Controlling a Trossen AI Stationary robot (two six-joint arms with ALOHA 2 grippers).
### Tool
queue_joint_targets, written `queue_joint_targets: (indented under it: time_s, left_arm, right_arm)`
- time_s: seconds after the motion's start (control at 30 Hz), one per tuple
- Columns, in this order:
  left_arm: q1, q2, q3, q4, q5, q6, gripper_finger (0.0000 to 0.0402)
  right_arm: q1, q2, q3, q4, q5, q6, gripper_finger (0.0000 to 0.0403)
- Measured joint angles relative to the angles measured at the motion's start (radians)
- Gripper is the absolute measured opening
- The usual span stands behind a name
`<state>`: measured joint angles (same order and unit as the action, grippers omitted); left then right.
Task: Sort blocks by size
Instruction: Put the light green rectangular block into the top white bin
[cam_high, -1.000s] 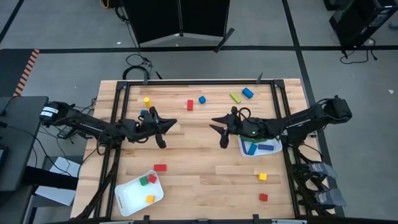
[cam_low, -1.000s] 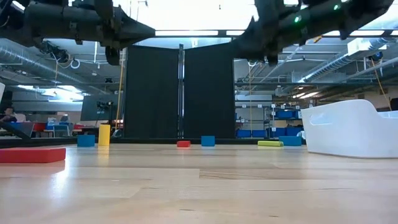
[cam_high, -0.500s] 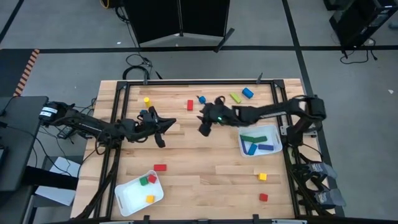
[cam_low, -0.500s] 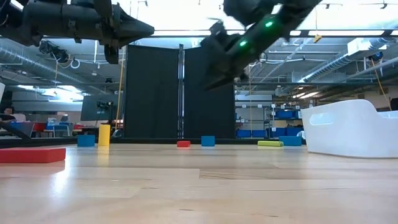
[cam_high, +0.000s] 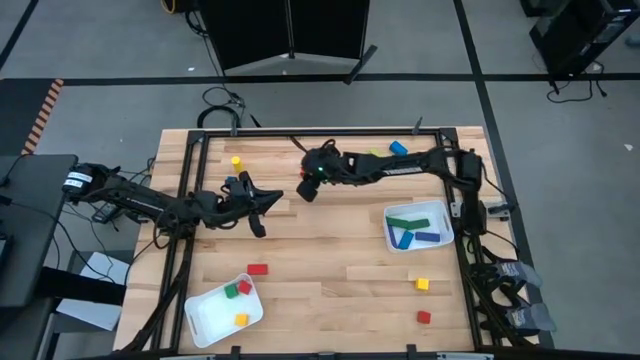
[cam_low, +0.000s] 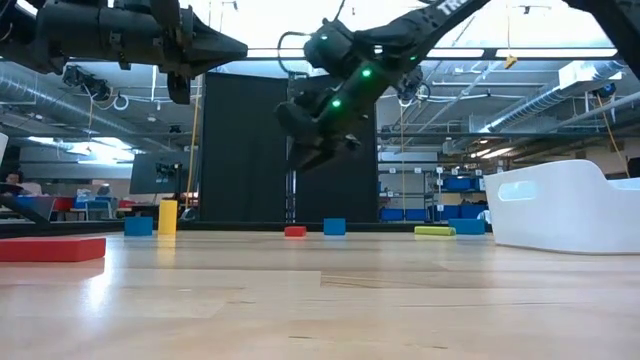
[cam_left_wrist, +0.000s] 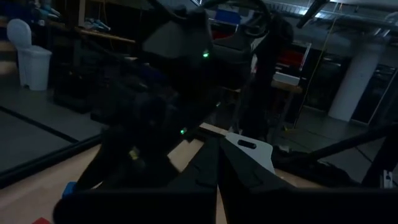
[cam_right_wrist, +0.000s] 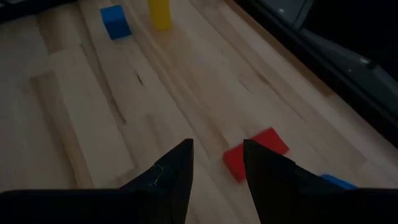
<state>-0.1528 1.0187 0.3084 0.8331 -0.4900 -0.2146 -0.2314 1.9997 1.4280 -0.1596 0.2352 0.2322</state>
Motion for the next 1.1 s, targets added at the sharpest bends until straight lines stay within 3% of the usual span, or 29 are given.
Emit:
queue_joint_targets:
  time_s: [0.33,0.53,0.77,0.93,1.1]
  left_arm:
    - [0.0,0.0,0.0,-0.001,0.0,0.0,0.0011]
    - [0.0,0.0,0.0,-0.001,0.0,-0.004,0.0011]
    - [-0.011,0.0,-0.005,0.0,0.0,-0.003,0.0011]
    - [-0.014,-0.033,-0.034,-0.002,0.0,-0.003,0.0011]
    - [-0.014,-0.089,-0.061,-0.001,0.0,-0.003,0.0011]
  right_arm:
    - [-0.023,0.168,0.276,-0.222,0.005,0.062,0.0151]
    - [-0.028,0.182,0.304,-0.304,0.035,0.008,0.0151]
    - [0.032,0.064,0.153,-0.167,0.047,-0.124,0.0151]
    - [0.135,-0.072,-0.085,0.058,0.002,-0.208,0.0151]
    - [0.205,-0.295,-0.364,0.248,0.003,-0.223,0.0151]
